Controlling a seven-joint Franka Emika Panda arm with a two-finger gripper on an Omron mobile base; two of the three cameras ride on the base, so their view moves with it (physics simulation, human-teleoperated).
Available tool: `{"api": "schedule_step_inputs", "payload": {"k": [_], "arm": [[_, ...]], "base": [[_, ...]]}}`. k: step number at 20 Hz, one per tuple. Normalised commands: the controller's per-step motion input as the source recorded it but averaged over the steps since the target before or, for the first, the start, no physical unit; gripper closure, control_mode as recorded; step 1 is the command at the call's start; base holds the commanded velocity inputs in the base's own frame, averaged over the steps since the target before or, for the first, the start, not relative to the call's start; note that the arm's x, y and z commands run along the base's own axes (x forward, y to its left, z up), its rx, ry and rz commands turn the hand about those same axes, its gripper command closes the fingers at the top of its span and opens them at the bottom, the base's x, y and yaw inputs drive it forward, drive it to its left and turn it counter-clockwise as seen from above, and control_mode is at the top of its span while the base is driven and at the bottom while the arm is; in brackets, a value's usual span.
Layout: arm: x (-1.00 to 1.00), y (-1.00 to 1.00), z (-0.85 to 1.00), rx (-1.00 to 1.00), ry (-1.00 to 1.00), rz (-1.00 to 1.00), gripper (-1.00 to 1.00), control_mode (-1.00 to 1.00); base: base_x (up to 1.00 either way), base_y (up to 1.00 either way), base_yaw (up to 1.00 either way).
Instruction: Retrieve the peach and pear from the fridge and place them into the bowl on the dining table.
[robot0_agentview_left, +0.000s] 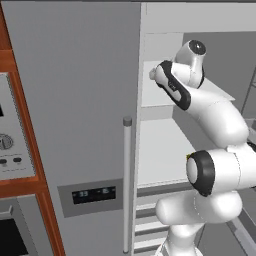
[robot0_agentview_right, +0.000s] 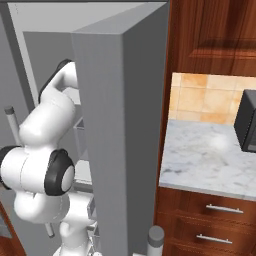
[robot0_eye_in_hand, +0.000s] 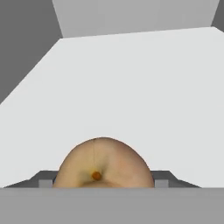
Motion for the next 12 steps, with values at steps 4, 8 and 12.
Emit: {"api": "schedule_step_inputs", "payload": {"k": [4, 8, 12], "arm": [[-0.56, 0.00, -0.03, 0.00, -0.05, 0.00, 1.00, -1.00], [-1.00, 0.00, -0.01, 0.00, -0.17, 0.02, 1.00, -1.00], [-1.00, 0.00, 0.00, 0.00, -0.12, 0.01, 1.00, -1.00]], "base": [[0.00, 0.00, 0.00], [0.00, 0.00, 0.00], [0.00, 0.00, 0.00]]}}
